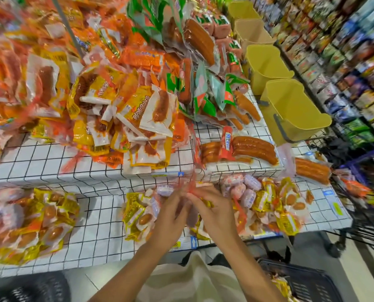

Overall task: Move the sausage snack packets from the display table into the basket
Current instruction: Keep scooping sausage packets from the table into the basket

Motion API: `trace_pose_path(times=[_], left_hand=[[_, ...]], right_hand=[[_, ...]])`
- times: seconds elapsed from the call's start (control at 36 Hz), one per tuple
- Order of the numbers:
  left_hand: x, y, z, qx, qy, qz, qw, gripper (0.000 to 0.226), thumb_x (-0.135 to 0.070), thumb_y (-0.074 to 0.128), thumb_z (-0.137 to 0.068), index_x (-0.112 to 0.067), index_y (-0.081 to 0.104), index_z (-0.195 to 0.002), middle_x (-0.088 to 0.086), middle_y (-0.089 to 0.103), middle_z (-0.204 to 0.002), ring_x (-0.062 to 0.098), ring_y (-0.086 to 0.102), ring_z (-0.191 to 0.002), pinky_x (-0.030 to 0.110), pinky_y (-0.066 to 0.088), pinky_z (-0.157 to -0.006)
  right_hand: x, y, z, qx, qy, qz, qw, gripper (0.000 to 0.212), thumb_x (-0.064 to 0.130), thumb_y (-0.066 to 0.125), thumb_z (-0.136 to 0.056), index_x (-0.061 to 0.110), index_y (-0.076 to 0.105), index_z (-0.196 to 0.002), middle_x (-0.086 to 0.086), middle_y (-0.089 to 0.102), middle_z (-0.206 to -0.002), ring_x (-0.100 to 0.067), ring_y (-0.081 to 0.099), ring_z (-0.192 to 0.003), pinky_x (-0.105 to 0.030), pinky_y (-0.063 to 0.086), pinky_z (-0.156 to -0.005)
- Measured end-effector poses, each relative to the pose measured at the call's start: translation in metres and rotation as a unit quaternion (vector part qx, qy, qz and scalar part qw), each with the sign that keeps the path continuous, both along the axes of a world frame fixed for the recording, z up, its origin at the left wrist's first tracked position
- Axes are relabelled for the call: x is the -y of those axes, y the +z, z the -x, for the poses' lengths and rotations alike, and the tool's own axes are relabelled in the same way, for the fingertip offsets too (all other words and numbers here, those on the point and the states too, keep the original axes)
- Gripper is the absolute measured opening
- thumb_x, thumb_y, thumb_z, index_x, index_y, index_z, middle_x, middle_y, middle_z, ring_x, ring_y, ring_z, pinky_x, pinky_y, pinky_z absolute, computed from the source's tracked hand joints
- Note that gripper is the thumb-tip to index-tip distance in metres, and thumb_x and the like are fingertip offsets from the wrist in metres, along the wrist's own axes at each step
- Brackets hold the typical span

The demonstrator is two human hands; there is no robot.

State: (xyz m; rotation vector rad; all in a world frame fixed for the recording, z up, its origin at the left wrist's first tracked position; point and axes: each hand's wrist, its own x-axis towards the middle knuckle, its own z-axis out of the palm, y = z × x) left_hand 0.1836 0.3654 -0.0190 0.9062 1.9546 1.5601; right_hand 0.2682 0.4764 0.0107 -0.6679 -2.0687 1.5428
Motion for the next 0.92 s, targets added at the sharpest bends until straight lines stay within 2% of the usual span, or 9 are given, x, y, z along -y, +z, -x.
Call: trace_pose_path(times=[0.08, 0.17, 0.25, 0.31, 0.42, 0.58, 0.81, 0.86, 0.92], left_hand=[[-0.001, -0.004, 0.0, -0.019, -0.01, 0.027, 0.999, 0.03, -0.024, 0.045, -0.107, -0.049, 0.062, -0.11, -0.025, 0.066, -0.086, -0.007, 0.061, -0.078, 0.008, 0.043, -0.07], [-0.003, -0.009, -0.004, 0.026, -0.029, 0.056, 0.998, 0.025, -0.035, 0.043, -0.107, -0.046, 0.062, -0.095, -0.014, 0.059, -0.064, 0.0, 0.052, -0.054, 0.017, 0.039, -0.054], [-0.002, -0.014, -0.004, 0.047, -0.009, 0.051, 0.998, 0.036, -0.053, 0.04, -0.104, -0.031, 0.065, -0.09, 0.0, 0.061, -0.071, 0.007, 0.058, -0.063, 0.023, 0.043, -0.06], [-0.002, -0.015, -0.004, 0.077, 0.002, 0.051, 0.996, 0.036, -0.044, 0.042, -0.106, -0.023, 0.07, -0.098, 0.004, 0.07, -0.084, 0.018, 0.068, -0.08, 0.035, 0.054, -0.071], [-0.003, -0.013, -0.005, 0.098, 0.017, 0.046, 0.994, 0.032, -0.027, 0.044, -0.105, -0.022, 0.075, -0.11, 0.004, 0.076, -0.102, 0.023, 0.071, -0.099, 0.045, 0.055, -0.085], [-0.009, -0.005, -0.008, 0.132, 0.014, 0.005, 0.991, 0.033, -0.016, 0.04, -0.105, -0.009, 0.072, -0.107, 0.005, 0.075, -0.11, 0.013, 0.07, -0.107, 0.014, 0.05, -0.09], [-0.016, -0.005, -0.009, 0.128, 0.038, 0.013, 0.991, 0.037, -0.009, 0.037, -0.107, -0.005, 0.074, -0.106, 0.005, 0.075, -0.111, 0.014, 0.068, -0.111, 0.015, 0.048, -0.093], [-0.018, -0.004, -0.011, 0.129, 0.044, 0.028, 0.99, 0.036, -0.009, 0.037, -0.108, -0.006, 0.073, -0.109, 0.004, 0.075, -0.113, 0.013, 0.068, -0.113, 0.016, 0.048, -0.095], [-0.018, -0.001, -0.013, 0.131, 0.054, 0.048, 0.989, 0.036, -0.011, 0.037, -0.108, -0.006, 0.072, -0.111, 0.001, 0.075, -0.114, 0.012, 0.067, -0.115, 0.018, 0.047, -0.098]], right_hand=[[-0.002, -0.008, -0.001, -0.006, 0.007, -0.008, 1.0, 0.017, 0.029, 0.07, -0.094, 0.035, 0.08, -0.107, 0.014, 0.073, -0.111, -0.014, 0.065, -0.116, -0.039, 0.052, -0.1], [-0.014, -0.012, -0.005, 0.016, 0.013, -0.023, 1.0, 0.018, 0.032, 0.067, -0.096, 0.032, 0.079, -0.109, 0.016, 0.073, -0.116, -0.011, 0.063, -0.12, -0.037, 0.05, -0.104], [-0.034, -0.017, -0.027, 0.036, 0.013, -0.012, 0.999, 0.024, 0.038, 0.056, -0.104, 0.037, 0.073, -0.122, 0.02, 0.069, -0.125, -0.002, 0.06, -0.124, -0.022, 0.048, -0.102], [-0.052, -0.024, -0.049, 0.052, -0.026, -0.011, 0.998, 0.026, 0.044, 0.053, -0.104, 0.042, 0.069, -0.124, 0.023, 0.067, -0.128, 0.002, 0.058, -0.124, -0.017, 0.049, -0.098], [-0.093, -0.047, -0.087, 0.102, -0.077, -0.079, 0.989, 0.033, 0.013, 0.062, -0.101, 0.032, 0.067, -0.127, 0.014, 0.066, -0.132, -0.003, 0.057, -0.128, -0.027, 0.052, -0.102], [-0.139, -0.081, -0.1, 0.19, 0.02, -0.265, 0.945, 0.048, 0.002, 0.073, -0.09, 0.029, 0.066, -0.128, 0.009, 0.064, -0.125, -0.01, 0.051, -0.122, -0.038, 0.049, -0.103], [-0.169, -0.111, -0.076, 0.122, 0.107, -0.359, 0.919, 0.024, 0.034, 0.077, -0.087, 0.031, 0.076, -0.111, 0.015, 0.062, -0.13, -0.018, 0.054, -0.125, -0.036, 0.043, -0.106], [-0.171, -0.117, -0.076, 0.116, 0.118, -0.366, 0.916, 0.029, 0.049, 0.068, -0.091, 0.028, 0.077, -0.108, 0.007, 0.066, -0.127, -0.02, 0.057, -0.124, -0.033, 0.044, -0.108], [-0.174, -0.124, -0.075, 0.097, 0.105, -0.378, 0.915, 0.03, 0.041, 0.07, -0.091, 0.018, 0.078, -0.108, -0.003, 0.068, -0.122, -0.022, 0.063, -0.119, -0.031, 0.05, -0.101]])
